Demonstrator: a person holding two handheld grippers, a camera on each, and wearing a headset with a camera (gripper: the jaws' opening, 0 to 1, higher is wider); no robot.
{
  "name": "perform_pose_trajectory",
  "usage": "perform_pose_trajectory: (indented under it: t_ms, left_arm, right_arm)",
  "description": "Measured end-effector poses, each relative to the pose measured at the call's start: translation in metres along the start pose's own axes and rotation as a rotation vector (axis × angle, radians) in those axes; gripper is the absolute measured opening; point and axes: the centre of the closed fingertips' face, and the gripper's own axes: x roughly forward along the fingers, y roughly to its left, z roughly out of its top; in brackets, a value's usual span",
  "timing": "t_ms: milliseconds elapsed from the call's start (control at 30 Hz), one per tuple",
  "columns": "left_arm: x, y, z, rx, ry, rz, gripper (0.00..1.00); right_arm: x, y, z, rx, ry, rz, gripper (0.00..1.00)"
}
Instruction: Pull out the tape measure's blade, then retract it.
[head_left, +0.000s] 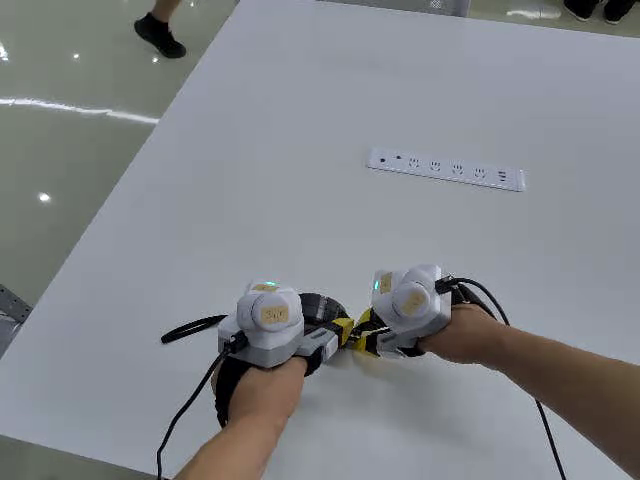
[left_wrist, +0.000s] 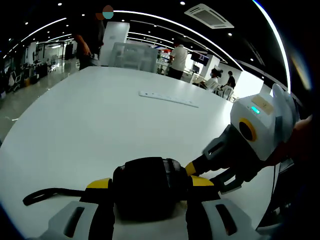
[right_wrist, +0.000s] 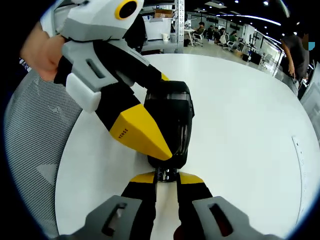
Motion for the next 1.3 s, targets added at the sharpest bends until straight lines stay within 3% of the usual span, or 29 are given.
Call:
perform_pose_trajectory:
  t_ms: [1300]
  left_arm:
    - [0.0002, -0.0014, -0.0006, 0.014, 0.002, 0.019, 0.58]
  right_arm:
    - [0.0032, -0.0015, 0.0013, 0.051, 0.017, -0.039, 0.14]
